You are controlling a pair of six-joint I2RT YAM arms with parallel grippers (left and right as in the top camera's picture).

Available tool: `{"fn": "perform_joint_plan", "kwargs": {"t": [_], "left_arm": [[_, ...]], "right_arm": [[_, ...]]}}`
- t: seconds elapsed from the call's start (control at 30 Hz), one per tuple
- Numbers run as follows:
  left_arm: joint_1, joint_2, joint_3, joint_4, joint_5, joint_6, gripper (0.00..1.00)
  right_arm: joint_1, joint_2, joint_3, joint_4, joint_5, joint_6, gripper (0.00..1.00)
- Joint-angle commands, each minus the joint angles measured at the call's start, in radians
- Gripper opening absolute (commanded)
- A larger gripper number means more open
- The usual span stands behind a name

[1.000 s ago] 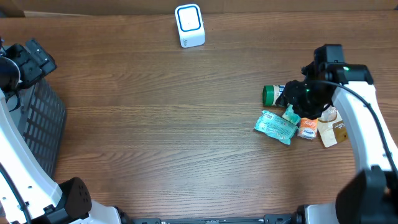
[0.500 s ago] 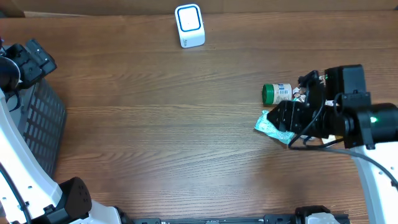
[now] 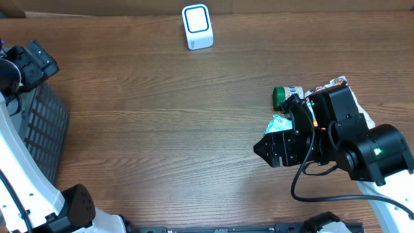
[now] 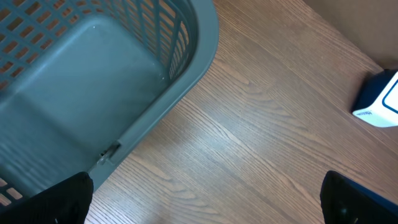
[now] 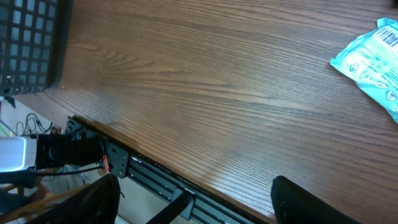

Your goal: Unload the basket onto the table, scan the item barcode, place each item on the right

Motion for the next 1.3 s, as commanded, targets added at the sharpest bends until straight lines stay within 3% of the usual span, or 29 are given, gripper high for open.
{"fn": "perform_joint_plan", "kwargs": {"t": [0.0,0.47,0.57,0.6,1.27], "left_arm": [[-0.006,-0.009,0.011,0.001,-0.005,0.018,1.00],[-0.006,-0.009,0.011,0.001,-0.005,0.018,1.00],[-0.006,-0.009,0.011,0.001,-0.005,0.018,1.00],[-0.006,-0.009,0.011,0.001,-0.005,0.018,1.00],[-0.006,-0.009,0.011,0.001,-0.005,0.018,1.00]], "right_arm": [[0.005,-0.013,0.018,-0.002,-0.006,-0.004,0.80],[0.005,-0.013,0.018,0.014,-0.005,-0.004,0.83],[0.005,-0.013,0.018,0.021,-0.005,-0.004,0.92],[0.005,-0.013,0.018,0.027,-0.003,-0.005,1.00],[0.005,-0.011,0.018,0.123,0.013,-0.005,1.00]]}}
